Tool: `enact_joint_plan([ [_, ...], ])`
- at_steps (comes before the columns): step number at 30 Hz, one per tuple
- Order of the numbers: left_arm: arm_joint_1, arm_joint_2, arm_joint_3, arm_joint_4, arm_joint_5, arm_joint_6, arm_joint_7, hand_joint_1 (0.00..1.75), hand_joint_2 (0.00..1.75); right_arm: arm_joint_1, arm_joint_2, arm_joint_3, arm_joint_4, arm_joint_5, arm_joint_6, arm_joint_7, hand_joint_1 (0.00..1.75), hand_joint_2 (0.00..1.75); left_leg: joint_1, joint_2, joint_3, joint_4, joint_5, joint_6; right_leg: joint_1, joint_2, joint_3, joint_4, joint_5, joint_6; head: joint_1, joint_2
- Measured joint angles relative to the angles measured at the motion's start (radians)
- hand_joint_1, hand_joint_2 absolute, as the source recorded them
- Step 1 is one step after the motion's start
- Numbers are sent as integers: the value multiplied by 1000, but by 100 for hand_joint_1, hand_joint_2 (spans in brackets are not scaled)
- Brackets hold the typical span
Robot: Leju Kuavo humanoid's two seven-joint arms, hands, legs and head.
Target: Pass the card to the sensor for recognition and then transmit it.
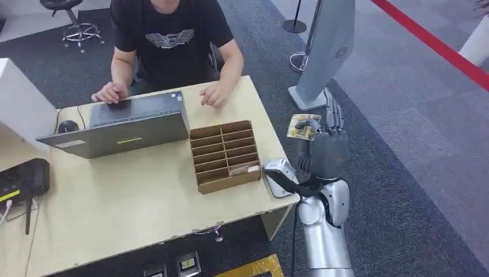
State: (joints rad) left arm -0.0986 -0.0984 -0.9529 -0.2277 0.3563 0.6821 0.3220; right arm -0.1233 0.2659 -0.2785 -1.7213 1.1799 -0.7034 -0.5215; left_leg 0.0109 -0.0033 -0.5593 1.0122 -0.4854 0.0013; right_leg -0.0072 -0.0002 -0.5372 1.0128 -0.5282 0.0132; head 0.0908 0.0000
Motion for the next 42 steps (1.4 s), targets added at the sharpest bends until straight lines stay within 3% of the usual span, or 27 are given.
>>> enact_joint_plan([
  [12, -21, -1, -25, -6, -5, -12, 0, 0, 0, -51, 4, 81, -32, 114, 1, 84, 175, 175, 0, 0, -1, 0, 0, 0, 1, 0, 0, 0, 0, 0, 0, 0],
  [19, -37, -3, -52, -8, -8, -16, 0, 0, 0, -88, 2, 105, -19, 71, 4, 128, 175, 175, 0, -1, -1, 0, 0, 0, 0, -1, 0, 0, 0, 0, 0, 0],
  [23, -52, -4, -74, -8, -7, -17, 7, 0, 0, -124, 7, 178, 20, 235, 7, 327, 175, 175, 0, 0, -1, 0, 0, 0, 1, 0, -1, 1, 0, 0, -1, 0],
  [29, -59, -6, -83, -8, 2, -16, 10, 0, 0, -156, 1, 272, 58, 293, 9, 521, 175, 175, 1, -3, -2, 0, 1, -1, 1, -3, -1, 2, 0, -1, 0, 0],
  [34, -66, -6, -99, -8, 19, -15, 18, 0, 0, -200, -29, 429, 111, 321, 10, 691, 175, 175, 1, -4, -3, 0, 1, -1, 1, -3, -1, 2, 0, -1, 0, 0],
  [38, -69, -6, -106, -8, 28, -14, 21, 0, 0, -225, -59, 534, 153, 318, 10, 749, 175, 175, 1, -4, -2, 0, 1, -1, 1, -3, -1, 1, 0, -1, 0, 0],
  [42, -69, -6, -107, -8, 38, -13, 21, 0, 0, -246, -77, 608, 185, 306, 10, 768, 175, 175, 1, -4, -2, 0, 1, -1, 1, -3, -1, 1, 0, -1, 0, 0],
])
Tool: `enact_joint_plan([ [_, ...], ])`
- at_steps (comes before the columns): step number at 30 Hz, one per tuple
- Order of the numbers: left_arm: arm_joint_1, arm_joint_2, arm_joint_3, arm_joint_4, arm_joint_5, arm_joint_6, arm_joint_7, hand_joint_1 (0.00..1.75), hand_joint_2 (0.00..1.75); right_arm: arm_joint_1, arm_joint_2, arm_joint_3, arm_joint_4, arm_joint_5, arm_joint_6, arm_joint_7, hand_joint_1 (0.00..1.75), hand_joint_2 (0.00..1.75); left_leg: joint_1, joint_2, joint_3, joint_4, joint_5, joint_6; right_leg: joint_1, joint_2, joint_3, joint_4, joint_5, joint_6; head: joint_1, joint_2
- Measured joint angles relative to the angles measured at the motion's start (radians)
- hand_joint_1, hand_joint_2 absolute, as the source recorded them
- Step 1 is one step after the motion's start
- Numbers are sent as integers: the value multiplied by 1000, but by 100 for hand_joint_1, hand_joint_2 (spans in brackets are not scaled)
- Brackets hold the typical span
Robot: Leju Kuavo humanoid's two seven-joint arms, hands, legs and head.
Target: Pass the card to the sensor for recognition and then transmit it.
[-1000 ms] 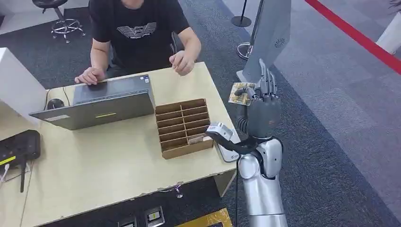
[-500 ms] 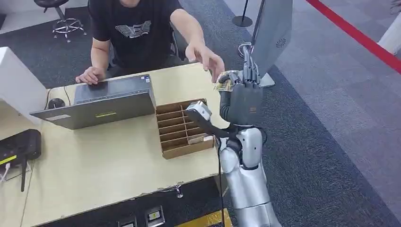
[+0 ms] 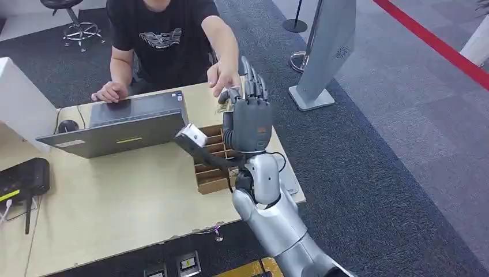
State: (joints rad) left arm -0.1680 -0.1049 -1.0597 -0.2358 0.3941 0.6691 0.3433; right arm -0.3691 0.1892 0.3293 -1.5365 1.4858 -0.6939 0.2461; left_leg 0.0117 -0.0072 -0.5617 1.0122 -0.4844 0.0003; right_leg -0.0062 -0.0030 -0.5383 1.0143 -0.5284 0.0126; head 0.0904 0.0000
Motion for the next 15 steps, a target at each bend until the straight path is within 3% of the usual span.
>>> enact_joint_plan([
  [7, 0, 0, -3, 0, 7, 0, 1, 0, 0, -16, -29, 94, 45, -2, 0, 30, 175, 175, 0, 0, 0, 0, 0, 0, 0, 0, 0, 0, 0, 0, 0, 0],
  [15, 0, 1, -8, 0, 14, 2, 2, 0, 0, -21, -52, 148, 79, -2, 0, 48, 175, 175, 0, 0, 0, 0, 0, 0, 0, 0, 0, 0, 0, 0, 0, 0],
])
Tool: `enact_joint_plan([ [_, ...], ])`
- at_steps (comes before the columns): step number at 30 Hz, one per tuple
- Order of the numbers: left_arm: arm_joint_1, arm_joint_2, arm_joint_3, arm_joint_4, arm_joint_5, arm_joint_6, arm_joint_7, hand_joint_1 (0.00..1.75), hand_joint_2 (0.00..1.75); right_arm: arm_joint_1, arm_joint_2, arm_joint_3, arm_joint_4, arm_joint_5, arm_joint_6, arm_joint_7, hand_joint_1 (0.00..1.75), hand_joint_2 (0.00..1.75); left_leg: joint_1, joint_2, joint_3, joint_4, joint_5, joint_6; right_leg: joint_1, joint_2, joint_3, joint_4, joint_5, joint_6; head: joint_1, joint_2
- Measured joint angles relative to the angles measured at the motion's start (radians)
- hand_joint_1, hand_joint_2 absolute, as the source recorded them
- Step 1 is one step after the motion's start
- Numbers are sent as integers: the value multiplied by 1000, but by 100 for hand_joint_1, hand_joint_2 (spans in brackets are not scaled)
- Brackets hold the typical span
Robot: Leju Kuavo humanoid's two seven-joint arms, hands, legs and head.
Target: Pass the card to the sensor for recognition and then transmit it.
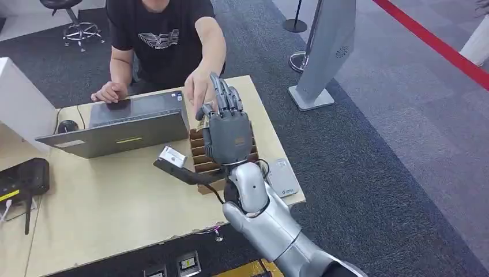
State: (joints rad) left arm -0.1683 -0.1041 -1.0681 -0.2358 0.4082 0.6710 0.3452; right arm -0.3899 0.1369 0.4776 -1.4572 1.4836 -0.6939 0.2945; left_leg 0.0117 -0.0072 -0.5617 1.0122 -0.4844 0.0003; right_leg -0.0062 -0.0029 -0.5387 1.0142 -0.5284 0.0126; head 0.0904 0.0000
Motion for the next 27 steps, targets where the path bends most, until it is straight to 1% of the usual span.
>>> enact_joint_plan([
  [2, 0, 0, 0, 0, 0, 1, 2, 0, 0, -2, -6, 8, 6, 0, 0, 5, 175, 175, 0, 0, 0, 0, 0, 0, 0, 0, 0, 0, 0, 0, 0, 0],
  [3, 0, 0, -1, 0, 0, 2, 4, 0, 0, -3, -10, 13, 10, 0, 0, 9, 5, 175, 0, 0, 0, 0, 0, 0, 0, 0, 0, 0, 0, 0, 0, 0],
  [4, 0, 0, -2, 0, 0, 2, 5, 0, 0, -4, -13, 17, 13, 0, 0, 11, 0, 175, 0, 0, 0, 0, 0, 0, 0, 0, 0, 0, 0, 0, 0, 0],
  [16, 1, 0, -8, 0, 20, 10, 5, 0, 0, -7, -41, 50, 27, -3, -1, 39, 0, 175, 0, 0, 0, 0, 0, 0, 0, 0, 0, 0, 0, 0, 0, 0],
  [21, 6, 1, -8, 0, 31, 10, 5, 0, 0, 8, -58, 73, 3, -8, -2, 52, 0, 175, 0, 1, 0, 0, 0, 0, 0, 0, 0, 0, 0, 0, 0, 0],
  [25, 12, 3, -8, 0, 47, 11, 0, 0, 0, 20, -87, 99, -24, -57, -1, 65, 0, 175, 0, 1, 0, 0, 0, 0, 0, 1, -1, 0, 0, 0, 0, 0],
  [27, 15, 3, -8, 0, 58, 12, -4, 0, 0, 26, -111, 123, -36, -103, 29, 89, 0, 175, 0, 1, 0, 0, 0, 0, 0, 1, -1, 0, 0, 0, 0, 0],
])
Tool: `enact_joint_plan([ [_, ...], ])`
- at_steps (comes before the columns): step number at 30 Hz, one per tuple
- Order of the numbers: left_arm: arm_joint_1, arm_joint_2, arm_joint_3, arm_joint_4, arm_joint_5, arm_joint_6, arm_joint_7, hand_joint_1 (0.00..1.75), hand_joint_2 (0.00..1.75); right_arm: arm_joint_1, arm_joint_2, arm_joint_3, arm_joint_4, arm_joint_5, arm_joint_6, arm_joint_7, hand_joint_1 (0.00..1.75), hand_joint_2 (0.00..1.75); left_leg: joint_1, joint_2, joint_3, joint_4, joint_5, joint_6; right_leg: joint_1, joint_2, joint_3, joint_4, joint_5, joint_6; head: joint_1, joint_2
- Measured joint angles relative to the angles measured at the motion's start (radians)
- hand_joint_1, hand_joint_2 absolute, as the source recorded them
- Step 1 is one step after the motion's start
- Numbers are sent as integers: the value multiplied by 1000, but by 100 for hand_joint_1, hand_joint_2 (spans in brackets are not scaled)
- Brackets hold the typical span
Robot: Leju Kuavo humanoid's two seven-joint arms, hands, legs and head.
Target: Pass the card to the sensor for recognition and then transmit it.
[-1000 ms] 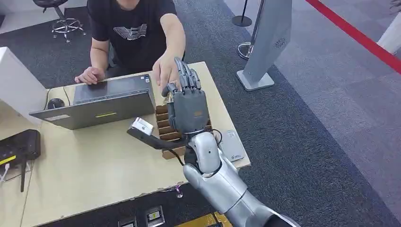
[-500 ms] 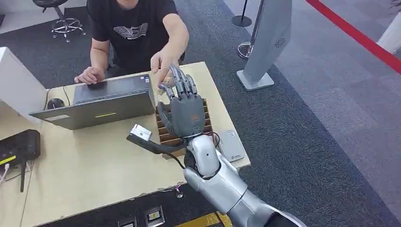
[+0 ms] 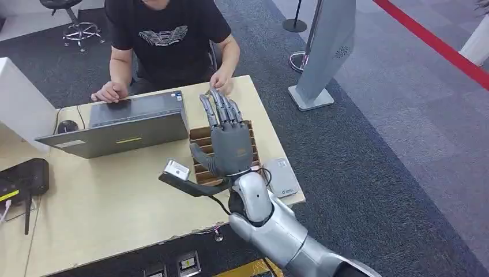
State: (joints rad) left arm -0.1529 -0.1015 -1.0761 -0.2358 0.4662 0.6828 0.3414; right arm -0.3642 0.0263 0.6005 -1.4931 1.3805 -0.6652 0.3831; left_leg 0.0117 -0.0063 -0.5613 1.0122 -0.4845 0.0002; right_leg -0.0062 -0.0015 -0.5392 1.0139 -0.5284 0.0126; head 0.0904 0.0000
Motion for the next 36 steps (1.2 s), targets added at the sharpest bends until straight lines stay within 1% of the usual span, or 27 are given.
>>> enact_joint_plan([
  [6, 14, 3, 0, 0, 27, 5, -16, 0, 0, 17, -101, 70, -104, -80, 167, 58, 0, 175, 0, 0, 0, 0, 0, 0, 0, 1, 0, 0, 0, 0, 0, 0],
  [9, 21, 6, 0, 0, 36, 3, -29, 0, 0, 29, -156, 101, -175, -102, 280, 77, 0, 175, 0, 1, 0, 0, 0, 0, 0, 0, 0, 0, 0, 0, 0, 0],
  [13, 31, 10, 0, 0, 50, 2, -45, 0, 0, 40, -217, 129, -257, -193, 453, 82, 0, 175, 0, 3, 0, 0, 0, 0, 0, 1, -1, 0, 0, 0, -1, 0],
  [15, 33, 12, 0, 0, 56, 2, -47, 0, 0, 44, -245, 143, -293, -225, 516, 86, 0, 175, 0, 2, 0, 0, 0, 0, 0, 1, 0, 0, 0, 0, 0, 0],
  [17, 35, 13, 0, 0, 64, 6, -47, 0, 0, 44, -270, 156, -325, -266, 604, 90, 0, 175, 0, 2, 0, 0, 0, 0, 0, 1, 0, 0, 0, 0, 0, 0],
  [19, 35, 14, 0, 0, 67, 10, -47, 0, 0, 44, -288, 171, -347, -288, 645, 91, 0, 175, 0, 3, 0, 0, 0, 0, 0, 1, 0, 0, 0, 0, 0, 0],
  [22, 35, 14, 0, 0, 68, 14, -42, 0, 0, 43, -304, 185, -373, -313, 677, 90, 0, 175, 0, 3, 0, 0, 0, 0, 0, 1, 0, 0, 0, 0, 0, 0],
  [30, 35, 14, 0, 0, 69, 16, -41, 0, 0, 42, -330, 218, -401, -339, 706, 87, 0, 175, 0, 3, 0, 0, 0, 0, 0, 1, 0, 0, 0, 0, 0, 0],
  [34, 35, 14, 0, 0, 71, 16, -41, 0, 0, 36, -334, 229, -397, -342, 689, 91, 0, 175, 0, 2, 0, 0, 0, 0, 0, 1, 0, 0, 0, 0, 0, 0],
  [36, 35, 14, 0, 0, 71, 16, -41, 0, 0, 35, -334, 232, -390, -334, 659, 96, 0, 175, 0, 2, 0, 0, 0, 0, 0, 1, 0, 0, 0, 0, 0, 0],
])
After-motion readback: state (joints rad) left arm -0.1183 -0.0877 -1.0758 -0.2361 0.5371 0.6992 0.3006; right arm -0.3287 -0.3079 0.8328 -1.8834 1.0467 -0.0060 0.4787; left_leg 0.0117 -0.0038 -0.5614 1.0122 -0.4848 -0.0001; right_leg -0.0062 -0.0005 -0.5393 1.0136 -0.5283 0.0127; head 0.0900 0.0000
